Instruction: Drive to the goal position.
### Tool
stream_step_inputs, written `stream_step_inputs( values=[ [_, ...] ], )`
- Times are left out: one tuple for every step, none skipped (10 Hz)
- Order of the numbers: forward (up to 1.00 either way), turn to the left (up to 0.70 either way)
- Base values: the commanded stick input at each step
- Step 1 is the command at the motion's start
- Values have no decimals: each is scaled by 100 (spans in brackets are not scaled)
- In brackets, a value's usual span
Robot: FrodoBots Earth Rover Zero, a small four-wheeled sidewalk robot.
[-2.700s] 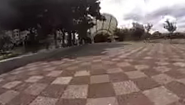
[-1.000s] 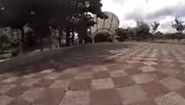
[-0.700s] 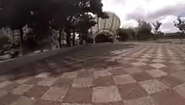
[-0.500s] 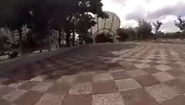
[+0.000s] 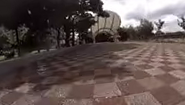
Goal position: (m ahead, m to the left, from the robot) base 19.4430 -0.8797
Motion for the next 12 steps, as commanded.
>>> stream_step_inputs(
  values=[
    [100, 0],
    [100, 0],
    [100, 0],
    [100, 0],
    [100, 0],
    [100, 0],
    [100, 0],
    [100, 0],
    [100, 0],
    [100, 0],
    [100, 0],
    [100, 0]
  ],
)
